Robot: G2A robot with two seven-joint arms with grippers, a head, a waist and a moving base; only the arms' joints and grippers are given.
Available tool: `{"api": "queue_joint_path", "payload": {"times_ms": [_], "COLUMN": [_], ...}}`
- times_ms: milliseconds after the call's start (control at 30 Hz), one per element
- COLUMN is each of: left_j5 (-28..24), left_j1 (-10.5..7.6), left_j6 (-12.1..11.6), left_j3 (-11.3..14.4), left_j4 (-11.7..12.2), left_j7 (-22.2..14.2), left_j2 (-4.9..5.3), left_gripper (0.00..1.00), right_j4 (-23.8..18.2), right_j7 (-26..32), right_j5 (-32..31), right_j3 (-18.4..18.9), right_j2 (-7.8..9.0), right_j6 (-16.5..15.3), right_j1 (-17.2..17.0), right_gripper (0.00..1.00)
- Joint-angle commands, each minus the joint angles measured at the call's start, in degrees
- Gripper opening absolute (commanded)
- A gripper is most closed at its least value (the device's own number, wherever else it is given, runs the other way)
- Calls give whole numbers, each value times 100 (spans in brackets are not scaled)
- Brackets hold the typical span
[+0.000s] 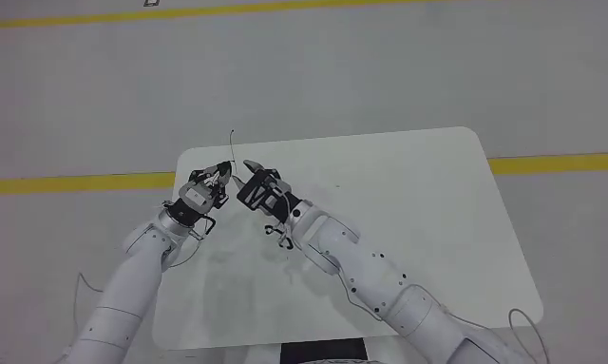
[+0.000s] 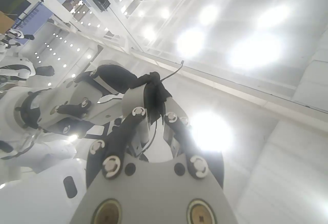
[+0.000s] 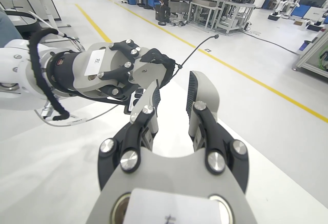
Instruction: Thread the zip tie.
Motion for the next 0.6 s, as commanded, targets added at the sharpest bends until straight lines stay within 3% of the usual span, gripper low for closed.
{"api": "queue_joint_path", "payload": {"times_ms": [0,400,567], "left_j5": [0,0,0], "left_j1": [0,0,0], "left_j6": [0,0,0], "left_j3": [0,0,0], "left_j4": [0,0,0], "left_j7": [0,0,0], "left_j2": [0,0,0], "left_gripper": [0,0,0], "right_j4": [24,143,169], "right_j7": [-12,-36,-21], "right_j5": [2,-2,-17], "right_j3": [1,-9,5], "right_j2": [-12,-79,-98], "right_j6": [1,-4,2], "right_j1": [19,104,107], "right_gripper": [24,18,0]}}
